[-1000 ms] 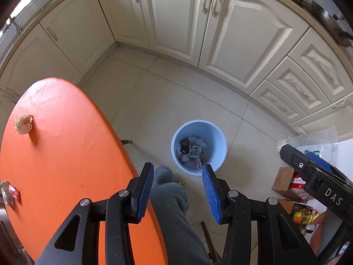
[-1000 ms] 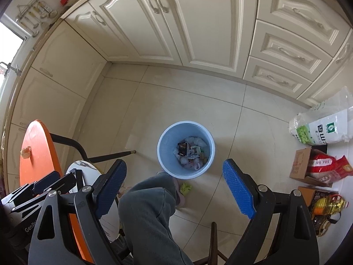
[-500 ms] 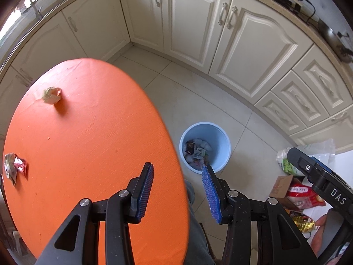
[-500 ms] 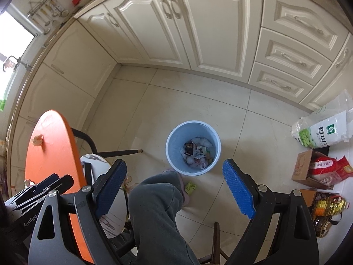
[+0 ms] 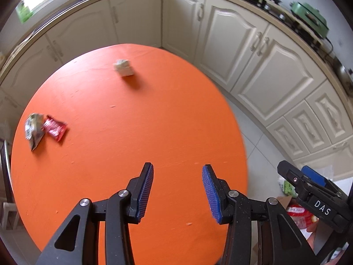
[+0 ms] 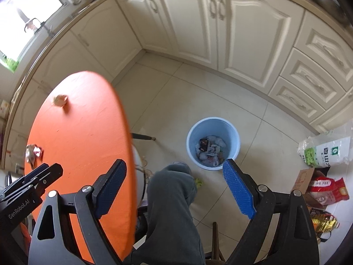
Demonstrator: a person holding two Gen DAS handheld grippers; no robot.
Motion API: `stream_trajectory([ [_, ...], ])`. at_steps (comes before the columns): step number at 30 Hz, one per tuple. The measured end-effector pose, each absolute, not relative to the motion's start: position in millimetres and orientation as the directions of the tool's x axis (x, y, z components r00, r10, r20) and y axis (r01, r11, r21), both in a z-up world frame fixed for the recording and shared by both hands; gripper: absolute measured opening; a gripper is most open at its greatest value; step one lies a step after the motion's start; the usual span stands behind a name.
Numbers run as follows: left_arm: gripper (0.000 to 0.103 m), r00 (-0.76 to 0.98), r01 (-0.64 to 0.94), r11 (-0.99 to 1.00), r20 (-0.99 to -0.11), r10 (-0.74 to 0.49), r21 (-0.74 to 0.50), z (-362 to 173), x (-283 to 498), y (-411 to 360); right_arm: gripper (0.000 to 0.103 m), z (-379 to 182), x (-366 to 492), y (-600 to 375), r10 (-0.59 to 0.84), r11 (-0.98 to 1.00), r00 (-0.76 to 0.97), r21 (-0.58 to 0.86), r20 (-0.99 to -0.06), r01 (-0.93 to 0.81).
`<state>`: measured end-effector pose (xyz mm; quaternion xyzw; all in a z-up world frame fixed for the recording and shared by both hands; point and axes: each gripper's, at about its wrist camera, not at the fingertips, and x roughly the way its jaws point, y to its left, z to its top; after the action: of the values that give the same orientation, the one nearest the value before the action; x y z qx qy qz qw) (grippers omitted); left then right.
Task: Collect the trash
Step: 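Move both open tools back over the orange table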
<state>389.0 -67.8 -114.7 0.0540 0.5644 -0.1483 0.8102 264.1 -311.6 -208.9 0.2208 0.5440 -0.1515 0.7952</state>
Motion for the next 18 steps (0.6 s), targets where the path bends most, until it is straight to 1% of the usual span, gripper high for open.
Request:
stream_trajectory([
  [11, 0.042, 0.341, 0.112, 0.987, -0.929, -0.146, -0.114, -97.8, 377.9, 71.3, 0.091, -190.5, 314.7, -192.3, 0.023, 0.942, 0.389, 0.150, -0.921, 0.299],
  [18, 0.043, 0.351, -0.042, 0.987, -0.927, -0.131, -0.156, -91.6, 377.0, 147.9, 0.091, -193.1, 360.1, -104.8, 0.067, 0.990, 0.358, 0.107, -0.931, 0.092],
])
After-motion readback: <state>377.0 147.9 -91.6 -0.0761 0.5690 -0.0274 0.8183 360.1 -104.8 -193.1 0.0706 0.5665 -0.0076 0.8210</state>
